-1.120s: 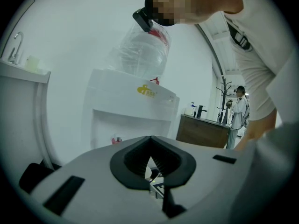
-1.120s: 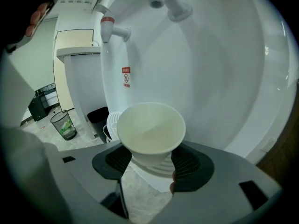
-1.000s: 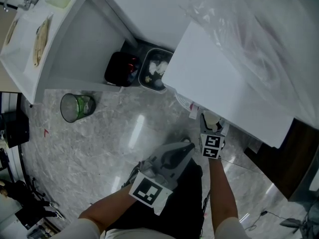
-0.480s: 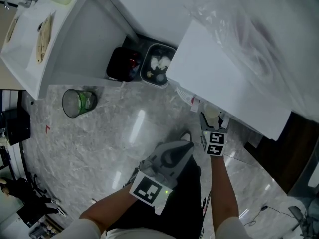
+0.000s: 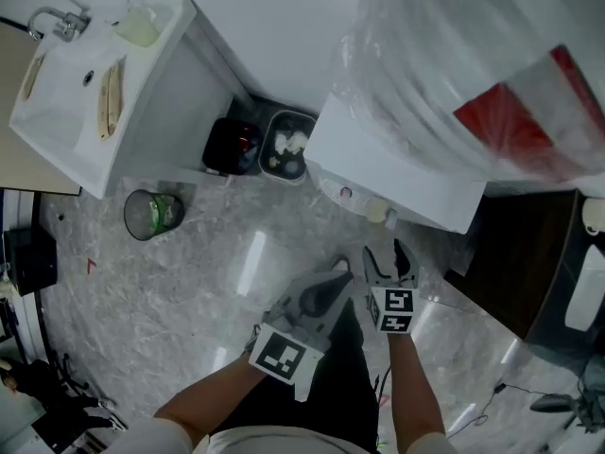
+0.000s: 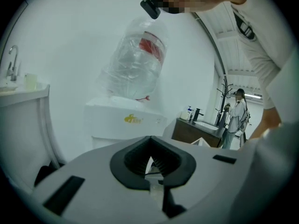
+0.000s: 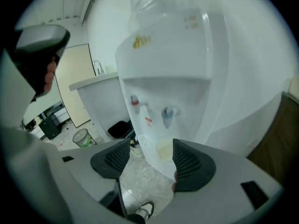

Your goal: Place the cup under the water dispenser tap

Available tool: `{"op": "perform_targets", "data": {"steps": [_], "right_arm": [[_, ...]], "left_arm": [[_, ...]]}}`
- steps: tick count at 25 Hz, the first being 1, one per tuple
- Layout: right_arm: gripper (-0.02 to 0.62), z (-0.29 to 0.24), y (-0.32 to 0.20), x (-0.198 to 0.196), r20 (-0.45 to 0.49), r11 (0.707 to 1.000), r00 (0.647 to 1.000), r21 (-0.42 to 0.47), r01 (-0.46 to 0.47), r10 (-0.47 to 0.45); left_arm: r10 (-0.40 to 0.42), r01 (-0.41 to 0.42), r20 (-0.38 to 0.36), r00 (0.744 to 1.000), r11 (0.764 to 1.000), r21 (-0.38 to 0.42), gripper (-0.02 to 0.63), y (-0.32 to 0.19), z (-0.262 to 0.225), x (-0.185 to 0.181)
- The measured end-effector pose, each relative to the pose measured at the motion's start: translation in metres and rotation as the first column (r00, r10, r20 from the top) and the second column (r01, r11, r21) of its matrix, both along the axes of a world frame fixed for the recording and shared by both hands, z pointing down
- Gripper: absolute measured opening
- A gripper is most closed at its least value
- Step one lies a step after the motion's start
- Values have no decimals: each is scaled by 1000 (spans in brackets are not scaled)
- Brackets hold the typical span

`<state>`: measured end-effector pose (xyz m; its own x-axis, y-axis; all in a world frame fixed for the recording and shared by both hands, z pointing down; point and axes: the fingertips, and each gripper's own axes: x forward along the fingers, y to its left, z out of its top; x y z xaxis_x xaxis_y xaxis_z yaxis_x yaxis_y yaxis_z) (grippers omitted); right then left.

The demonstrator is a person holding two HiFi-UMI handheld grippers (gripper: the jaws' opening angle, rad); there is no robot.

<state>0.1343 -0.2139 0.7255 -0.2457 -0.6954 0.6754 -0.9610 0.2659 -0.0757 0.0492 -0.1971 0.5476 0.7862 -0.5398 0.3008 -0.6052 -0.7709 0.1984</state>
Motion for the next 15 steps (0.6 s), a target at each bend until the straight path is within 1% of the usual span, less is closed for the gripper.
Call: {"op": "perform_targets", "data": {"steps": [3,6,8,11,12,15], "right_arm": [[298,-67,8,-9,42,999,999,51,-3,1],[286,-127,17,-15,48,996,999,93,-1,-3],[255,-167,24,-18,47,992,999,127,-3,-3],[159,-220,37,-21,50,986,999,165,-9,0],[138,-237,42,-24,58,984,998,176,-7,-3],[101,-281,57,-33,97,980,995,201,-3,-16]], "left_arm": [[-10,10,-9,1000,1000,23,3,4,-40,-2],[-7,7,1,1000,1000,31,3,14,-74,-3],[2,-2,11,1000,999,38,3,23,-95,-3],[13,-13,9,1000,999,33,3,36,-122,-4],[18,-18,8,1000,999,28,3,41,-129,-4],[24,-24,5,1000,1000,16,3,50,-151,-6]]}}
